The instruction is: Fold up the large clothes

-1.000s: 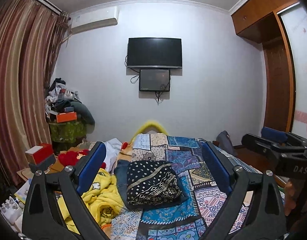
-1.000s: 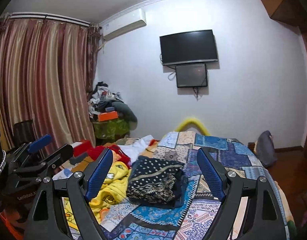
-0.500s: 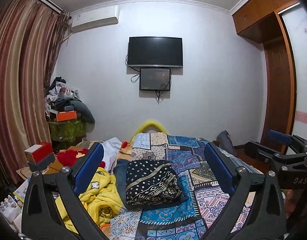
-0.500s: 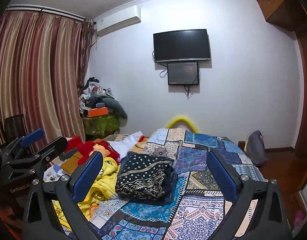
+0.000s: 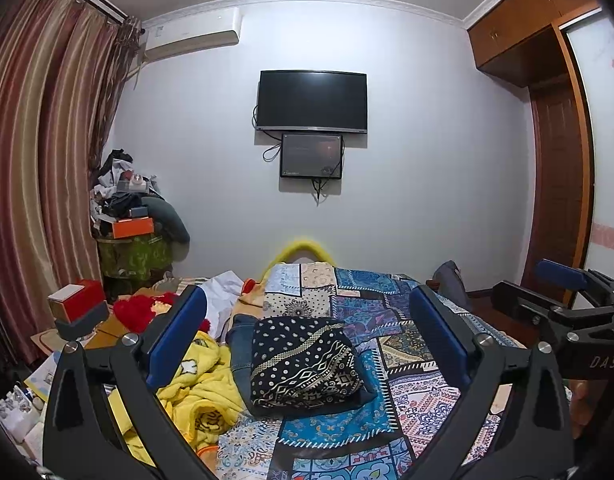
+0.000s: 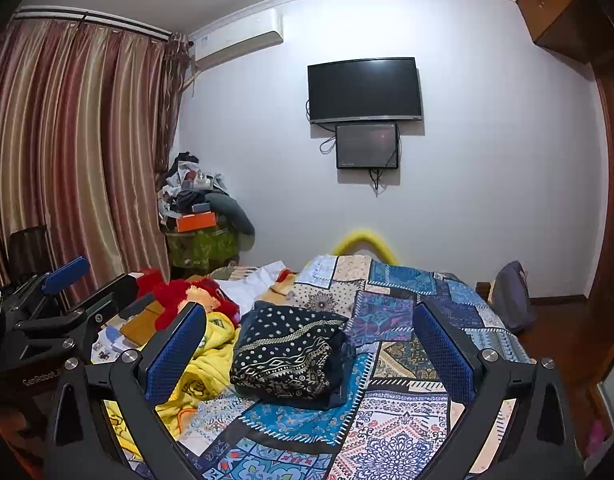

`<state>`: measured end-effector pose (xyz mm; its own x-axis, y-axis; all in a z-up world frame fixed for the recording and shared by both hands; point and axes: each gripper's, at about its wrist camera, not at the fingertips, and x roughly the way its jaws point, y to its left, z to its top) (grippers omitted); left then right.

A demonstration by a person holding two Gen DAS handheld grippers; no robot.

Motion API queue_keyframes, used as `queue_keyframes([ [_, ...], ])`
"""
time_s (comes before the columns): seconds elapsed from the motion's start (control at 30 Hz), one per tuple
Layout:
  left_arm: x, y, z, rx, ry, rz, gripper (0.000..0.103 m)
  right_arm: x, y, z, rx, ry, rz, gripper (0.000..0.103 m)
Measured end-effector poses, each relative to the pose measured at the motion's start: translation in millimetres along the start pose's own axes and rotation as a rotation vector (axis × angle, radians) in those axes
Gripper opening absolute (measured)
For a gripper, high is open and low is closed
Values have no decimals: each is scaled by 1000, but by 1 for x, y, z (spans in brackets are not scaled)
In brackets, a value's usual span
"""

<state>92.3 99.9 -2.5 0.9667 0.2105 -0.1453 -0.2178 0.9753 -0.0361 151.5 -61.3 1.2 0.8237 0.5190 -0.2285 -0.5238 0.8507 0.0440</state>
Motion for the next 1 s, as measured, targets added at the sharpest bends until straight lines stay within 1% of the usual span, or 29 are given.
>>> queue_keyframes([
  [0.73,0,2,0,-2,1,-17,102,0,-4,0,-6,-2,-2,103],
  [1.0,2,4,1,-14,13,-52,102,1,-5,0,-7,-3,-5,103],
])
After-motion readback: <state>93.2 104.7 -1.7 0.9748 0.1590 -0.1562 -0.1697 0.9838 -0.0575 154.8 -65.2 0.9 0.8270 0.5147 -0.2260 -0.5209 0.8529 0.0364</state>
